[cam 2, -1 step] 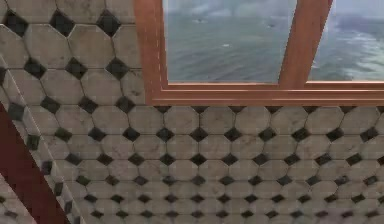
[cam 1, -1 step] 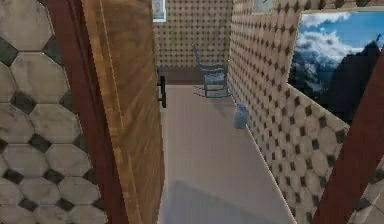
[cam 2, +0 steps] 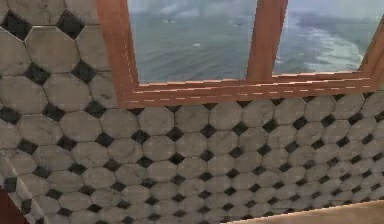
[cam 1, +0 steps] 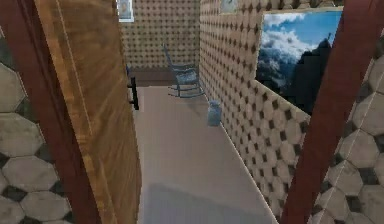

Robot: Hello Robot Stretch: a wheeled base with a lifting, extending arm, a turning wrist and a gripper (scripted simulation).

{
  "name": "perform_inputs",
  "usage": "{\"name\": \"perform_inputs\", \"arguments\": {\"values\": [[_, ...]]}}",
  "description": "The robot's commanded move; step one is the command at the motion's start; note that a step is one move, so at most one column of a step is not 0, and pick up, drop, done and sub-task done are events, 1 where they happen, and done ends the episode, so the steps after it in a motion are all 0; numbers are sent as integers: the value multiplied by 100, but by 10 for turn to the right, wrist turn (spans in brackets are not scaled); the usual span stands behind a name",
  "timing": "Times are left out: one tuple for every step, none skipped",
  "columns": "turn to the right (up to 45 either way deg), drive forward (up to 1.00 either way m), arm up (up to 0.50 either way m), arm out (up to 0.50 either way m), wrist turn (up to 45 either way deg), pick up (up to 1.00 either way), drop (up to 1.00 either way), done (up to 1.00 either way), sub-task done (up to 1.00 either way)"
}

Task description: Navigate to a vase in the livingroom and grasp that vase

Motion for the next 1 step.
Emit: {"name": "perform_inputs", "arguments": {"values": [[30, 0, 0, 0, 0, 0, 0, 0, 0]]}}
